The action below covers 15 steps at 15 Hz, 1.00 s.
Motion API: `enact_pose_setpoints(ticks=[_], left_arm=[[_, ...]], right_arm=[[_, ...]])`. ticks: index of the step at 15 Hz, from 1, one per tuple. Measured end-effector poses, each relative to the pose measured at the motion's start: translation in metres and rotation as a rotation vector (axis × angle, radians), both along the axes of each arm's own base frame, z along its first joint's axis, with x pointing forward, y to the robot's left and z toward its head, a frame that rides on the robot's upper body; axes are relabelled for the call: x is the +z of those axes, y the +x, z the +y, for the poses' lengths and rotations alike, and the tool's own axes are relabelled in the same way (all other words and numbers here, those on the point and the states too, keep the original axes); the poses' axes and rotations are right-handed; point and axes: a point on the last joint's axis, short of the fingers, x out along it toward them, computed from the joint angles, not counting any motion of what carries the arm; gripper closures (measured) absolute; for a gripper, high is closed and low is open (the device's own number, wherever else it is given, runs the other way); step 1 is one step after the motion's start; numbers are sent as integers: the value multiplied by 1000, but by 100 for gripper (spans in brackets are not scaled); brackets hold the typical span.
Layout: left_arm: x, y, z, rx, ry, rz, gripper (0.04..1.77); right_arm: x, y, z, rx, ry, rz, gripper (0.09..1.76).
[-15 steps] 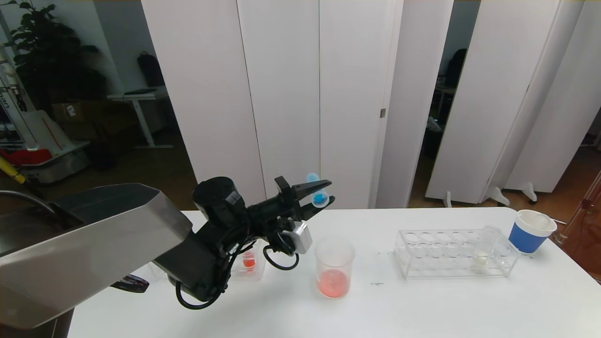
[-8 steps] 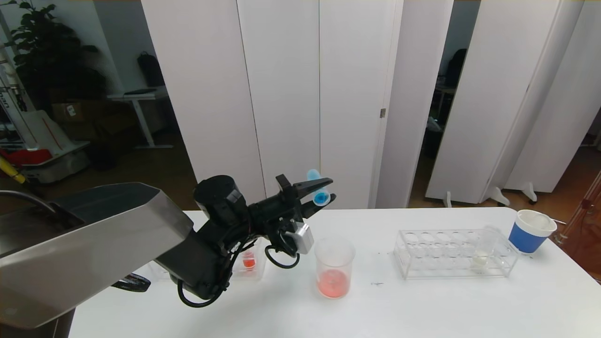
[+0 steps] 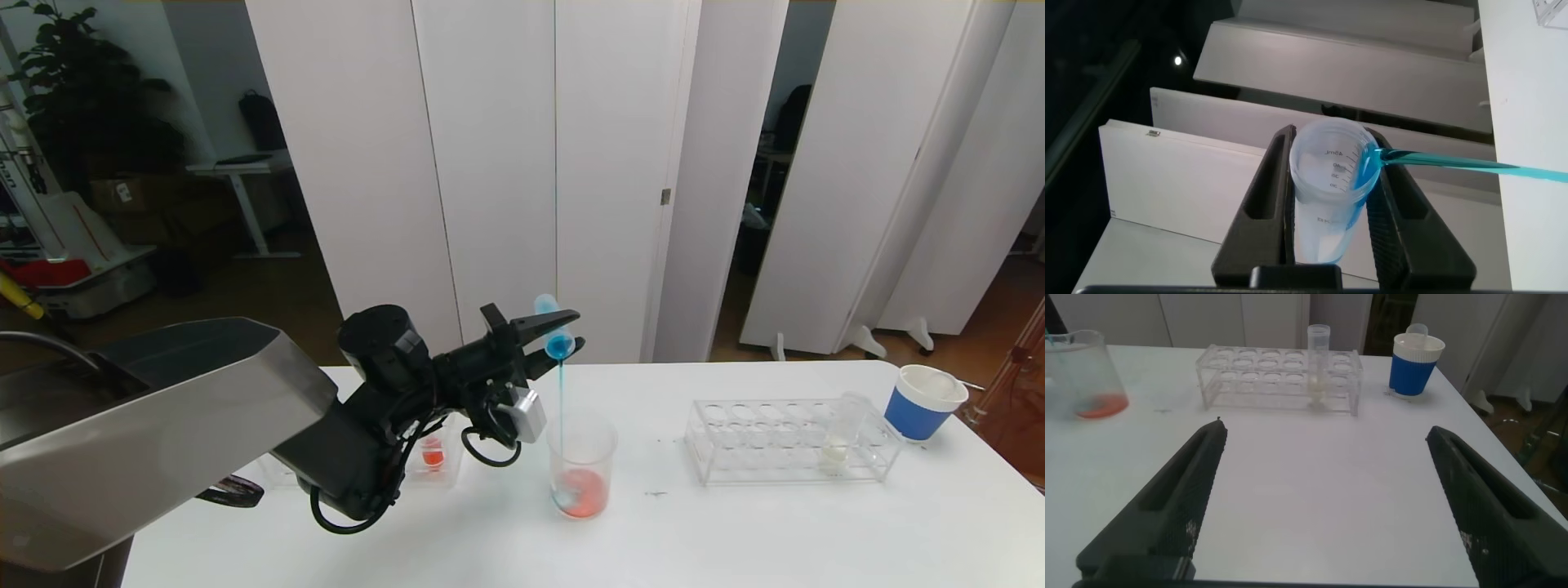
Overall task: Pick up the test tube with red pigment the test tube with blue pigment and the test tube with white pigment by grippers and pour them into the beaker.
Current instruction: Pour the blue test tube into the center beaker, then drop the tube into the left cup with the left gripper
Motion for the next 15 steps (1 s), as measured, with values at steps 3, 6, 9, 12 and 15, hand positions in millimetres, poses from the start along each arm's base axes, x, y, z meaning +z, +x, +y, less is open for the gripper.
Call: enact_pose_setpoints(ticks=[3,6,9,12,15], left_arm=[[1,0,-1,-3,-2,-4,123],[1,0,-4,-7,-2,-5,123],[0,-1,-9,-16,-4,-8,123],[2,-1,-12,-20,-8,-14,123],[2,-1,-15,-26,-9,-16,123]], right_arm=[[0,0,0,0,0,0,10],[0,0,0,0,0,0,10],[0,0,0,0,0,0,10],[0,0,0,0,0,0,10],[0,0,0,0,0,0,10]])
